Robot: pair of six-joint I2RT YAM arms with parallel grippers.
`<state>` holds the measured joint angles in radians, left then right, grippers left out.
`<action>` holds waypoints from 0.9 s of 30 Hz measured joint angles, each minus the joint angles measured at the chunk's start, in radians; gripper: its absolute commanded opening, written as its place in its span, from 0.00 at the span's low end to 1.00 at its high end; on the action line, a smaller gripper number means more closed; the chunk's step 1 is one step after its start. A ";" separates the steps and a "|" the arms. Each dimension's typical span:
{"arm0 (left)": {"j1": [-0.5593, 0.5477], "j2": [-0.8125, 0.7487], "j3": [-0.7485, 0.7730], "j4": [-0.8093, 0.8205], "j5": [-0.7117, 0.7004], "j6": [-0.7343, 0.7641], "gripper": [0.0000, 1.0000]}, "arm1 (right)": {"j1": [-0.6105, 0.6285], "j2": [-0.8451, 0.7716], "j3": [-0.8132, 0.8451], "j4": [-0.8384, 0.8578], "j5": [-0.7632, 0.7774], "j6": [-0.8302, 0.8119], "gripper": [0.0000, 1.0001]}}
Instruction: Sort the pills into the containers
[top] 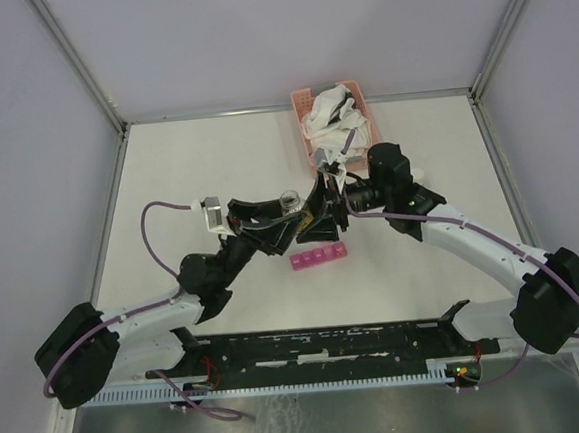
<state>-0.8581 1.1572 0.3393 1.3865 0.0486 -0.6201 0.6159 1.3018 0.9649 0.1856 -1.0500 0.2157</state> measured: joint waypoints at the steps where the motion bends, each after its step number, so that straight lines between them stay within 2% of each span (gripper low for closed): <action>1: 0.000 -0.027 0.000 -0.027 -0.006 0.002 0.75 | 0.002 -0.004 0.000 -0.025 -0.005 -0.024 0.15; 7: 0.015 -0.174 0.022 -0.169 -0.020 0.018 0.79 | 0.002 -0.007 0.002 -0.149 -0.023 -0.132 0.14; 15: 0.020 -0.169 0.057 -0.319 0.045 0.022 0.82 | 0.002 -0.008 0.018 -0.219 -0.034 -0.192 0.14; 27: 0.021 -0.153 0.077 -0.394 0.112 0.022 0.72 | 0.002 -0.009 0.030 -0.263 -0.034 -0.219 0.14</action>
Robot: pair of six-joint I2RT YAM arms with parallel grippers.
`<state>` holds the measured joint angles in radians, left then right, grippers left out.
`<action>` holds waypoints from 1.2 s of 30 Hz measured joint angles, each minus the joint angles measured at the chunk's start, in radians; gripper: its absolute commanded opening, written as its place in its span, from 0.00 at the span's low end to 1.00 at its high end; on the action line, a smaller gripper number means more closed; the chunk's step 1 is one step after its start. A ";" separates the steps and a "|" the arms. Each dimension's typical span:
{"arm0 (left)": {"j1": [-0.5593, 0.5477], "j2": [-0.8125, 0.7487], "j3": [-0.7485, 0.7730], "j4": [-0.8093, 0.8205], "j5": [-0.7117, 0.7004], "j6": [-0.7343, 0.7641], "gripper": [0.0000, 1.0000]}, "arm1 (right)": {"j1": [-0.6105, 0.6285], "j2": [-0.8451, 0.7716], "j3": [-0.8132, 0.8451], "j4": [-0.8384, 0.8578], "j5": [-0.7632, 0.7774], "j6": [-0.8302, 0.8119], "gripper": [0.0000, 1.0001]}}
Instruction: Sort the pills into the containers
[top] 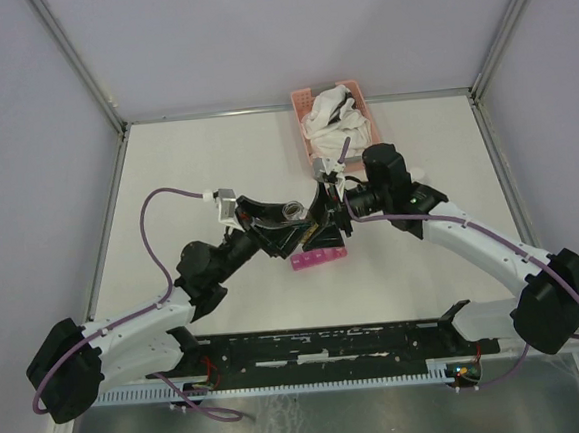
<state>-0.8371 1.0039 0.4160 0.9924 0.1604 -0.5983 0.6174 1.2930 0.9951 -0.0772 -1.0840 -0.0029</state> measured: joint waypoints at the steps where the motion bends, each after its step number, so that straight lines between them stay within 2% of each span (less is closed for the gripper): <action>1: 0.000 0.000 0.000 -0.002 0.001 0.000 0.72 | 0.000 0.000 0.002 -0.003 0.000 -0.002 0.14; 5: 0.000 0.000 0.000 -0.013 0.006 0.000 0.63 | 0.000 0.000 0.005 -0.012 0.000 -0.003 0.15; 7: 0.000 0.000 0.000 -0.017 0.009 0.000 0.50 | 0.000 0.000 0.005 -0.015 -0.003 -0.004 0.15; 9: -0.001 -0.001 0.000 -0.017 0.008 0.000 0.42 | 0.000 0.000 0.005 -0.022 -0.002 -0.005 0.15; 10: -0.001 0.000 0.000 -0.018 0.008 0.000 0.33 | 0.000 0.000 0.005 -0.024 -0.005 -0.006 0.16; 12: -0.001 0.000 0.000 -0.019 0.008 0.001 0.12 | 0.000 0.000 0.009 -0.033 -0.006 -0.012 0.24; 14: -0.001 0.000 0.000 -0.016 0.008 0.001 0.03 | 0.000 0.001 0.015 -0.044 -0.006 -0.017 0.40; 17: -0.001 0.000 0.000 -0.007 0.006 0.001 0.03 | 0.000 0.007 0.030 -0.060 -0.009 -0.021 0.64; 21: 0.000 0.005 0.000 0.020 -0.002 0.000 0.03 | 0.000 0.014 0.035 -0.032 -0.019 0.035 0.80; 24: 0.000 0.017 -0.004 0.068 -0.005 -0.006 0.03 | 0.000 0.014 0.034 0.064 -0.021 0.143 0.83; 29: 0.000 0.050 -0.010 0.150 -0.027 -0.028 0.03 | 0.003 0.016 0.018 0.256 -0.010 0.317 0.82; 36: 0.000 0.071 -0.021 0.240 -0.058 -0.061 0.03 | 0.014 0.027 -0.008 0.363 0.010 0.405 0.80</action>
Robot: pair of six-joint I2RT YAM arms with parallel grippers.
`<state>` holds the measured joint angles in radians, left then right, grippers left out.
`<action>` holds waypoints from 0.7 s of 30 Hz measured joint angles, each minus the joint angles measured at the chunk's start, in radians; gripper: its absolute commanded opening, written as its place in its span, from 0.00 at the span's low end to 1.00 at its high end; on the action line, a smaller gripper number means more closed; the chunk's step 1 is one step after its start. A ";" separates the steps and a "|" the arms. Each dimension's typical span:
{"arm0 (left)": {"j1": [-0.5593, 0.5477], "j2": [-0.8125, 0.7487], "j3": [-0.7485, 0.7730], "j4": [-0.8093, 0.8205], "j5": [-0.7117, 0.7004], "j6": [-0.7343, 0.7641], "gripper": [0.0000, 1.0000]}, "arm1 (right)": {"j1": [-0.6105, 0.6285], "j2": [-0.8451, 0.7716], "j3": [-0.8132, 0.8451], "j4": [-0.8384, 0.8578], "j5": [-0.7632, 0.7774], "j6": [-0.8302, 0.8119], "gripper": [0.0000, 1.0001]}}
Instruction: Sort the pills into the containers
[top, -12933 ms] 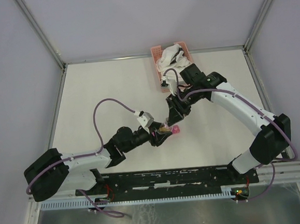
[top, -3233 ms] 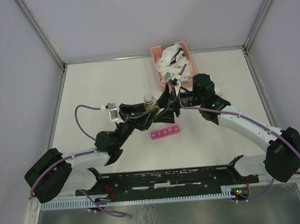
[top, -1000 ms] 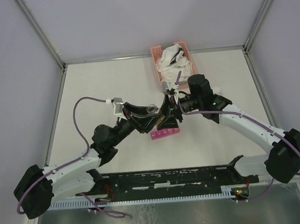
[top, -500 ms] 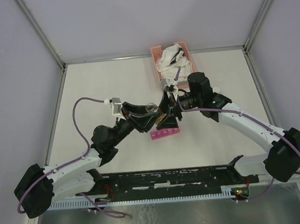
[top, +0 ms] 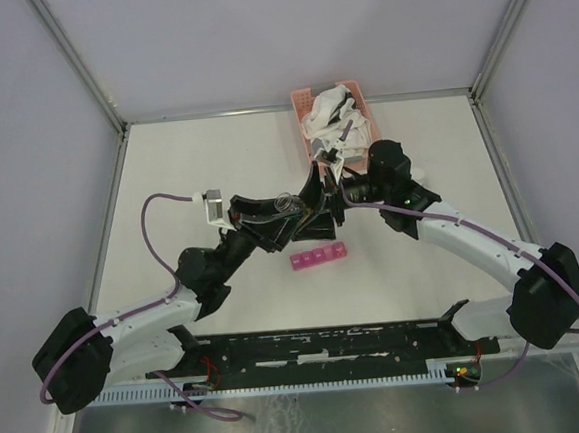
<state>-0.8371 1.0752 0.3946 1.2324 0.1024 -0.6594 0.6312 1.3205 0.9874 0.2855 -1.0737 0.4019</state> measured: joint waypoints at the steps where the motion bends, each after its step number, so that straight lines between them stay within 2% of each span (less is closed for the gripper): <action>1: 0.000 0.000 -0.002 0.007 -0.001 -0.003 0.03 | 0.002 0.002 -0.004 0.010 0.003 0.005 0.80; 4: 0.000 0.003 -0.003 0.025 -0.005 -0.007 0.03 | 0.004 0.005 -0.013 0.033 0.011 0.022 0.76; 10: 0.000 0.012 -0.003 0.044 -0.008 -0.019 0.03 | 0.008 0.007 -0.021 0.078 0.029 0.043 0.75; 12: 0.000 0.013 -0.007 0.050 -0.008 -0.024 0.03 | 0.008 0.007 -0.026 0.100 0.035 0.050 0.71; 18: 0.000 0.015 -0.015 0.060 -0.024 -0.034 0.03 | 0.010 0.010 -0.035 0.130 0.038 0.068 0.49; 21: 0.000 0.015 -0.016 0.061 -0.026 -0.036 0.03 | 0.010 0.016 -0.036 0.144 0.035 0.073 0.31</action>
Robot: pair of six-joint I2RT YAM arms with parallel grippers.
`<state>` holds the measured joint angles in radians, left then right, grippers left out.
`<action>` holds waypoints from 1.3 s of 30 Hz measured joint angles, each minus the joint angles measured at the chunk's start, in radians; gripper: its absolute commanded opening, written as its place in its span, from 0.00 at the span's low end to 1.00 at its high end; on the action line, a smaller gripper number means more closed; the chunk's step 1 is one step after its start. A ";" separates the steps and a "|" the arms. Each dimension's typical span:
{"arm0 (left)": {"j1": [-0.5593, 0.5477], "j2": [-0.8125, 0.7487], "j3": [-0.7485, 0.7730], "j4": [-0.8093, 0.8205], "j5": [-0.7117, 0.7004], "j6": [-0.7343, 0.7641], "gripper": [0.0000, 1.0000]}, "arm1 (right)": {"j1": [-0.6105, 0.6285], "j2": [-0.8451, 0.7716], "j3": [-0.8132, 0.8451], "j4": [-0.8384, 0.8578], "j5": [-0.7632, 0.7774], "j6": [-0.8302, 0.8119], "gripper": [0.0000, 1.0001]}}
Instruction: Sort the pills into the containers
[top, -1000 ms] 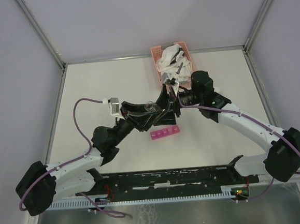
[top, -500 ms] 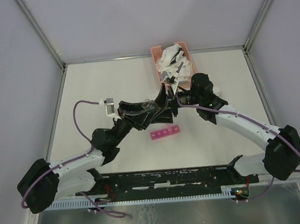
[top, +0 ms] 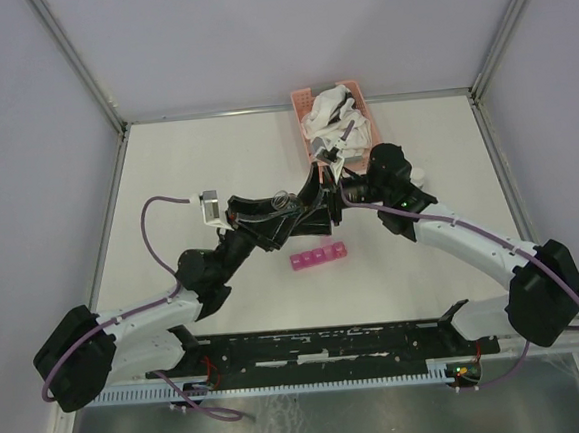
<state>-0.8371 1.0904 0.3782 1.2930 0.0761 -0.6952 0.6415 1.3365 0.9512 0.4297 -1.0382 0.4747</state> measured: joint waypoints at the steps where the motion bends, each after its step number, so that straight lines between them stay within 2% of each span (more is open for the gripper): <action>1: 0.000 0.000 0.000 0.000 -0.001 0.000 0.03 | 0.000 0.002 0.000 0.004 0.000 0.000 0.26; 4: 0.000 0.000 0.000 -0.002 -0.004 0.000 0.06 | 0.000 0.004 0.000 0.008 -0.005 0.003 0.18; 10: 0.000 -0.005 0.000 -0.008 -0.004 0.000 0.54 | 0.000 0.004 0.000 0.009 -0.010 0.003 0.11; 13: 0.000 -0.018 0.000 -0.025 -0.005 0.000 0.68 | 0.001 0.004 0.000 0.009 -0.012 0.000 0.07; 15: 0.000 -0.033 -0.004 -0.041 -0.010 0.000 0.76 | 0.003 0.003 0.000 0.008 -0.015 -0.005 0.01; 17: -0.003 -0.058 -0.009 -0.061 -0.014 -0.001 0.84 | 0.006 0.003 0.000 -0.002 -0.018 -0.020 0.01; 25: -0.002 -0.292 -0.026 -0.228 -0.074 0.027 0.87 | -0.021 -0.004 0.006 -0.132 -0.035 -0.148 0.01; 31: -0.002 -0.470 -0.031 -0.414 -0.109 0.083 0.90 | -0.174 -0.028 0.055 -0.166 -0.058 -0.221 0.01; 35: -0.002 -0.560 -0.089 -0.488 -0.154 0.106 0.90 | -0.296 -0.018 0.143 -0.040 -0.064 -0.158 0.01; 37: -0.002 -0.579 -0.118 -0.518 -0.172 0.110 0.90 | -0.340 0.018 0.217 0.106 -0.060 -0.063 0.01; 39: -0.002 -0.585 -0.139 -0.545 -0.181 0.110 0.90 | -0.361 0.076 0.294 0.325 -0.039 0.086 0.01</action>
<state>-0.8391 0.5056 0.2394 0.7483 -0.1051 -0.5854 0.2806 1.4124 1.2457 0.7547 -1.0771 0.5610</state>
